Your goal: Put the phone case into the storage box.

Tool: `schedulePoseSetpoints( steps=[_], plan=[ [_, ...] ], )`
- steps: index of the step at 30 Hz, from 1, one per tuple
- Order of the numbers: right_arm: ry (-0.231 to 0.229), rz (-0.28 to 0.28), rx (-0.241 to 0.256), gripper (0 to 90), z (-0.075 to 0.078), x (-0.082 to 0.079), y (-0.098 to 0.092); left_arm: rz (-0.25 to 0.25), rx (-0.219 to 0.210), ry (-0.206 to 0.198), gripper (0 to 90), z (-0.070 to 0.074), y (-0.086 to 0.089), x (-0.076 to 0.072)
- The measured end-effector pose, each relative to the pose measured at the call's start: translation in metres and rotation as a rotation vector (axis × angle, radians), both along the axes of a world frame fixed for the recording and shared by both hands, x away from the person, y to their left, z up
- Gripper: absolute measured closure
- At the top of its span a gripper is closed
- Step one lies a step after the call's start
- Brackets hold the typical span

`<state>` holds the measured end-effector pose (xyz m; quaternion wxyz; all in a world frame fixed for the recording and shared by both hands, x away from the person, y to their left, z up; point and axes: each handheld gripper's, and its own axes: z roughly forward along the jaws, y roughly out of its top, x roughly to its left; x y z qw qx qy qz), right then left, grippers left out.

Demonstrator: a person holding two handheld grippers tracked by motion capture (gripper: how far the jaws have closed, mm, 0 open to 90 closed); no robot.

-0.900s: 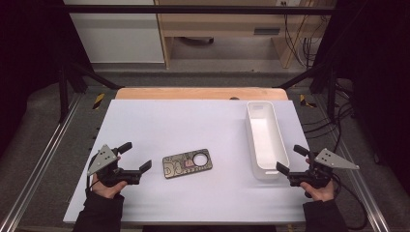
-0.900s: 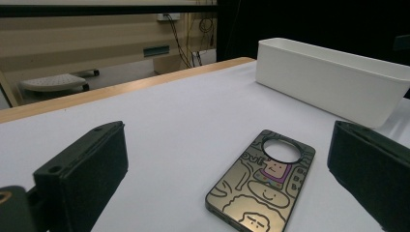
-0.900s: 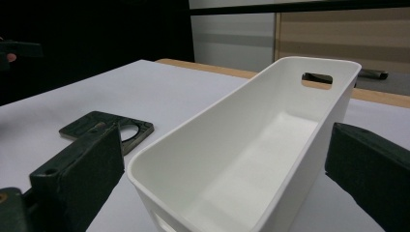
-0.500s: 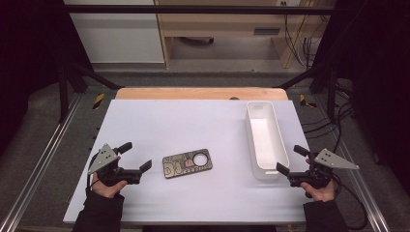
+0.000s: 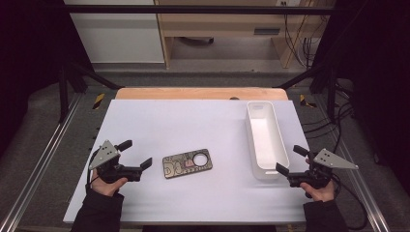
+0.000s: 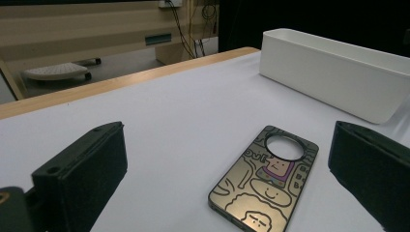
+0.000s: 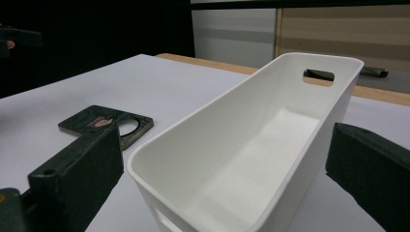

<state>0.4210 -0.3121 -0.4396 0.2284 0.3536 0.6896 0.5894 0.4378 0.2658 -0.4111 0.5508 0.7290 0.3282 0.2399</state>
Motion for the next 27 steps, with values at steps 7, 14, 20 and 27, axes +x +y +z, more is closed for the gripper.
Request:
schedulePoseSetpoints(
  steps=[7,14,20,27],
  plan=[
    [0.0,0.001,0.0,0.4,0.0,0.0,0.0,-0.011,0.025,0.024,0.1,0.005,-0.007,0.006],
    [0.0,-0.001,-0.001,0.4,0.0,0.0,-0.001,-0.027,0.051,0.04,0.3,0.009,-0.014,0.013],
    [-0.001,0.003,-0.007,0.4,0.001,0.0,0.0,-0.033,0.051,0.04,0.5,0.013,-0.019,0.017],
    [-0.001,0.005,-0.009,0.4,0.0,0.0,0.001,-0.046,0.079,0.061,0.8,0.016,-0.031,0.027]
  ],
)
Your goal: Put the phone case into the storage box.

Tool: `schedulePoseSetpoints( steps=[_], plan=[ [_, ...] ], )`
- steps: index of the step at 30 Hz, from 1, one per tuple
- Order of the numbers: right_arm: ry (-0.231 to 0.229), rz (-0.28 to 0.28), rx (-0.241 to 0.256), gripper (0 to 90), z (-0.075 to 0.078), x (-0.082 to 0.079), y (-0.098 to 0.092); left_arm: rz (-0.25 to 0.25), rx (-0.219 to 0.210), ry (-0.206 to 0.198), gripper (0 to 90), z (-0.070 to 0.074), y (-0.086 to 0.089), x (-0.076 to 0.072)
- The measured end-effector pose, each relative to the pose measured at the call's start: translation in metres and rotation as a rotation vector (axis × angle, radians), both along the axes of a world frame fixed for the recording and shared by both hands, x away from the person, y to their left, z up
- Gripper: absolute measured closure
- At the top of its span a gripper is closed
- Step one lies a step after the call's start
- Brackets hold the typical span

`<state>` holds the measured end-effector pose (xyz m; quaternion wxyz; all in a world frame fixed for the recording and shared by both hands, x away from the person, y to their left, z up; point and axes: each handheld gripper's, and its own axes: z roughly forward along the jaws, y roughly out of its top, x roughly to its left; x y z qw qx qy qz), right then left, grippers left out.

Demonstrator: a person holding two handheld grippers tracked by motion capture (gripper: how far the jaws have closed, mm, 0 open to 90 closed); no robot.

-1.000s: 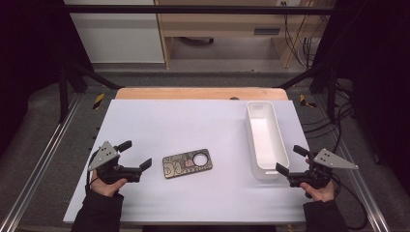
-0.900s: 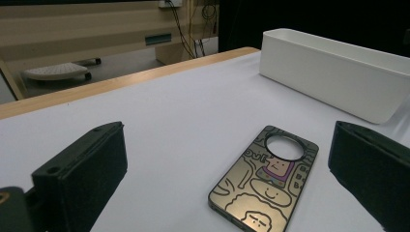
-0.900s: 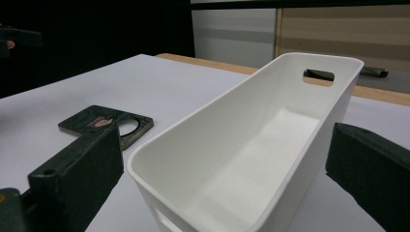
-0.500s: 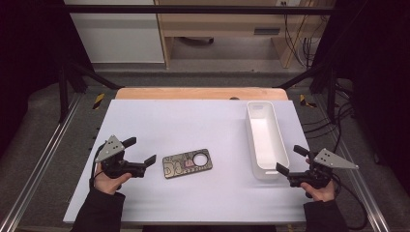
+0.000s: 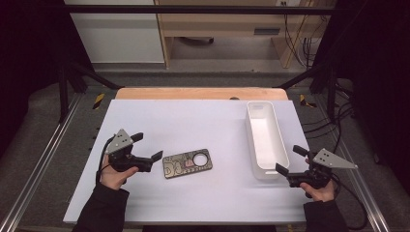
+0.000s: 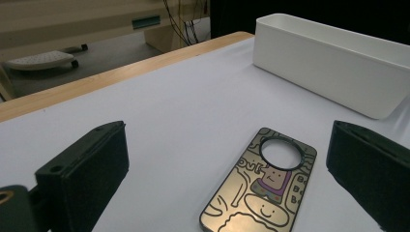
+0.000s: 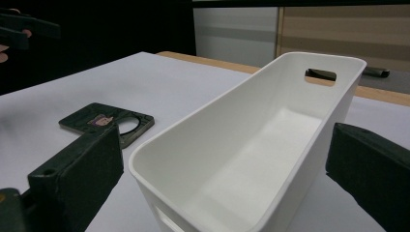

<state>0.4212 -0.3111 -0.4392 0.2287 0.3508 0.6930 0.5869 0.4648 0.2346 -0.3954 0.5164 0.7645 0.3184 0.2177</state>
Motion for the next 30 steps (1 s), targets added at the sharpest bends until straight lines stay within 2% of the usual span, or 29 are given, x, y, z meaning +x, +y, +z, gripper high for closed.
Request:
schedulePoseSetpoints(
  steps=[13,16,18,27,30],
  plan=[
    [0.001,0.002,-0.003,0.4,0.0,0.0,0.001,0.001,0.034,0.041,3.0,-0.005,-0.019,0.016],
    [0.002,0.002,-0.003,0.4,0.0,0.0,0.001,0.011,0.033,0.065,3.9,-0.007,-0.021,0.02],
    [0.001,0.002,-0.002,0.4,0.0,0.0,0.001,0.024,0.051,0.081,6.6,-0.011,-0.023,0.025],
    [0.001,0.001,-0.003,0.4,0.0,0.0,0.001,0.056,0.075,0.098,17.8,-0.018,-0.028,0.034],
    [0.002,0.002,-0.002,0.4,0.0,0.0,0.001,0.07,0.093,0.107,25.9,-0.021,-0.03,0.037]
  ],
)
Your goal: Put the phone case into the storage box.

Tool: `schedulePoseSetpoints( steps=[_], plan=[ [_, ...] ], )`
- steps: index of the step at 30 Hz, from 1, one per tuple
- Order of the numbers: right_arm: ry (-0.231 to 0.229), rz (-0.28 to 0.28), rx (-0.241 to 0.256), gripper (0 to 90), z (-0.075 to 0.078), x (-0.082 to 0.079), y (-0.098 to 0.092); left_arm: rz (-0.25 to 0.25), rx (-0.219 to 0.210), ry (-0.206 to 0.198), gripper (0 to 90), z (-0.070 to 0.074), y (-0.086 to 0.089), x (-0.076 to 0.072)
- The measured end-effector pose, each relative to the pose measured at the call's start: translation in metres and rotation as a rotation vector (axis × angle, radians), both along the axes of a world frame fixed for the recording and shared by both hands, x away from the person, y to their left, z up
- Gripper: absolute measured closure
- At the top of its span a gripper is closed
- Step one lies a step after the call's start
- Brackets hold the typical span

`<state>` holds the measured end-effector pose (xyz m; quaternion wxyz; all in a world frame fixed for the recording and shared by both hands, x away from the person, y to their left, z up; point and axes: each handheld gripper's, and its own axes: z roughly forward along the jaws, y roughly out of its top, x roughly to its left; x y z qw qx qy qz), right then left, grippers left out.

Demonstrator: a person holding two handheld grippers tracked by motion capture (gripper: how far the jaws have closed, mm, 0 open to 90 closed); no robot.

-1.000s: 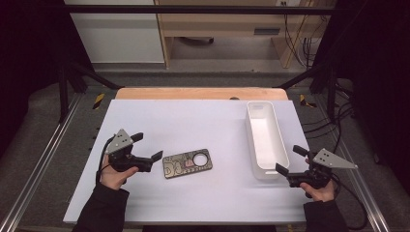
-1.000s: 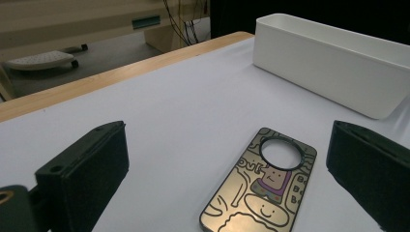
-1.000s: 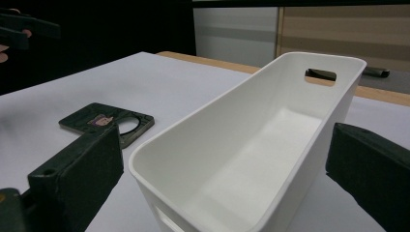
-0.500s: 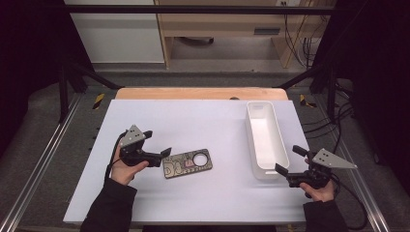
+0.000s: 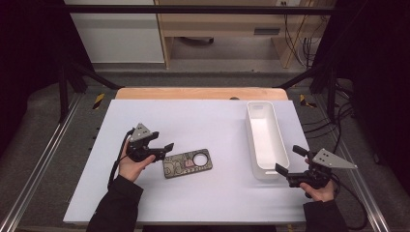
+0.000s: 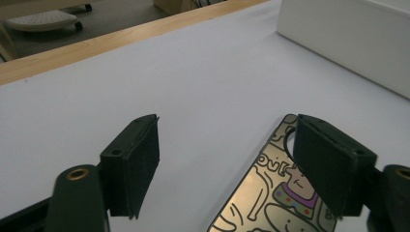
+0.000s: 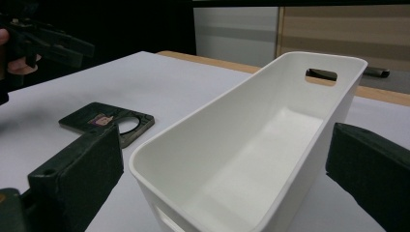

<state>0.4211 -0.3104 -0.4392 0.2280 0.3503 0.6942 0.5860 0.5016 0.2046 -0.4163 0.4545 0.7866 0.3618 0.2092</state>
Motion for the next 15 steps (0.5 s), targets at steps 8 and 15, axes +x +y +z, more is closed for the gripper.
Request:
schedulePoseSetpoints(
  steps=[8,15],
  plan=[
    [0.0,0.001,-0.003,0.4,0.0,0.0,0.001,0.015,0.042,0.031,41.0,-0.008,-0.005,0.006],
    [0.0,0.002,-0.003,0.4,-0.001,0.0,0.001,0.018,0.094,0.046,58.1,-0.016,-0.009,0.009]
  ],
)
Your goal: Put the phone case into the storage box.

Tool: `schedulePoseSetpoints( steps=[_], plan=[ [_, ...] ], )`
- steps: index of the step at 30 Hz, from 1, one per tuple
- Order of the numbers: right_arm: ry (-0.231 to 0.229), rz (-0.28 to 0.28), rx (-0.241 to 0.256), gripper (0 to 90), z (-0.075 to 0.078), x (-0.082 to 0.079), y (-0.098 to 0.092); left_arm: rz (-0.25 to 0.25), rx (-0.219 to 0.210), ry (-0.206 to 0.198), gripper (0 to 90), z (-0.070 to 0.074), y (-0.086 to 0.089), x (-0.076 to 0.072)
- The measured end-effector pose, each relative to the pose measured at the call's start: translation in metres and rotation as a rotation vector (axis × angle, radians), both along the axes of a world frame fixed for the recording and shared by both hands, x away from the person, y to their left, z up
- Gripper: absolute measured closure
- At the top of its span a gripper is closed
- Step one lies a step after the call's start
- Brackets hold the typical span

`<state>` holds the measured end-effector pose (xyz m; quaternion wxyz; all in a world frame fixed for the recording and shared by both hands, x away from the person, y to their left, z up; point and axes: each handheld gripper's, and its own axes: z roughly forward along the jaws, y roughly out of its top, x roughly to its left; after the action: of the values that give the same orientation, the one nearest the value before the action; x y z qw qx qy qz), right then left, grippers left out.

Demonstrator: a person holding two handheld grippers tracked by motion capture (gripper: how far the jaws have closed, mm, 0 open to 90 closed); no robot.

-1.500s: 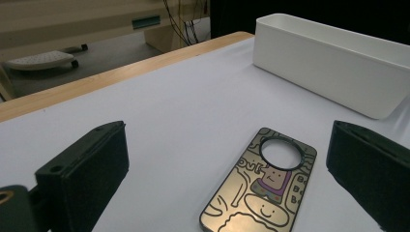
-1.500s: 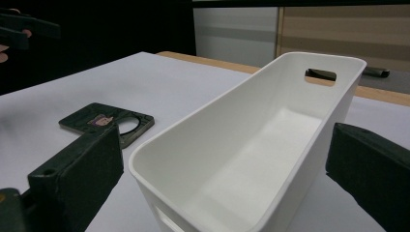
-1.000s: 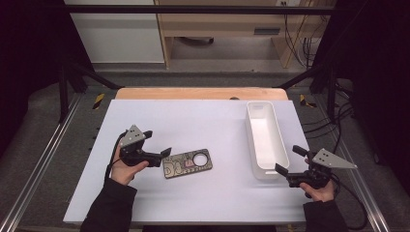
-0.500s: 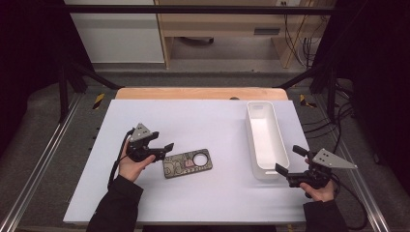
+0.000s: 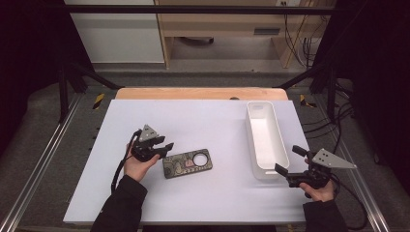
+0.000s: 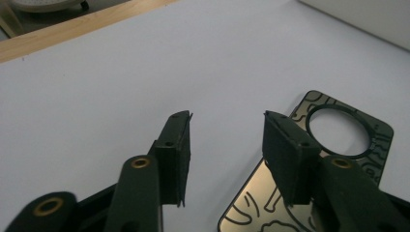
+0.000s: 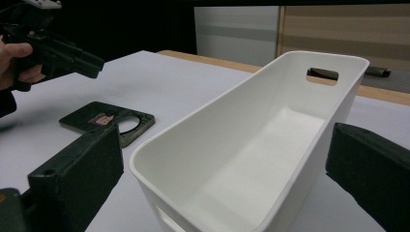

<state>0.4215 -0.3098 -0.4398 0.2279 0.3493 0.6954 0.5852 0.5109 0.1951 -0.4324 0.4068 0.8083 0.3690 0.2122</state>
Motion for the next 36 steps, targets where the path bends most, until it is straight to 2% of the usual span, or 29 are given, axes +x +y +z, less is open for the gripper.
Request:
schedulePoseSetpoints(
  steps=[6,7,10,12,15,19,22,25,36],
  plan=[
    [0.001,0.002,0.0,0.4,0.0,0.0,0.0,-0.003,0.021,0.04,70.7,-0.006,-0.003,0.004],
    [0.001,0.002,0.001,0.4,0.0,0.0,0.0,0.006,0.035,0.054,71.8,-0.009,-0.004,0.005],
    [0.0,0.003,0.001,0.4,0.0,0.0,0.0,0.018,0.06,0.06,77.6,-0.012,-0.005,0.006],
    [-0.001,0.001,0.0,0.4,0.0,0.0,0.0,0.01,0.081,0.077,82.1,-0.015,-0.006,0.007],
    [-0.002,0.001,0.003,0.4,0.001,0.0,0.0,-0.002,0.072,0.09,88.9,-0.017,-0.006,0.008],
    [-0.002,0.003,0.001,0.4,0.0,0.0,0.0,-0.006,0.099,0.11,89.1,-0.02,-0.009,0.009],
    [-0.001,0.002,-0.001,0.4,0.0,0.0,0.001,-0.007,0.094,0.123,89.1,-0.023,-0.009,0.011],
    [-0.001,0.003,0.0,0.4,0.0,0.0,0.001,-0.014,0.109,0.146,89.1,-0.027,-0.01,0.013],
    [-0.001,0.003,-0.001,0.4,0.0,0.0,0.001,-0.025,0.13,0.179,89.2,-0.033,-0.012,0.016]
  ],
)
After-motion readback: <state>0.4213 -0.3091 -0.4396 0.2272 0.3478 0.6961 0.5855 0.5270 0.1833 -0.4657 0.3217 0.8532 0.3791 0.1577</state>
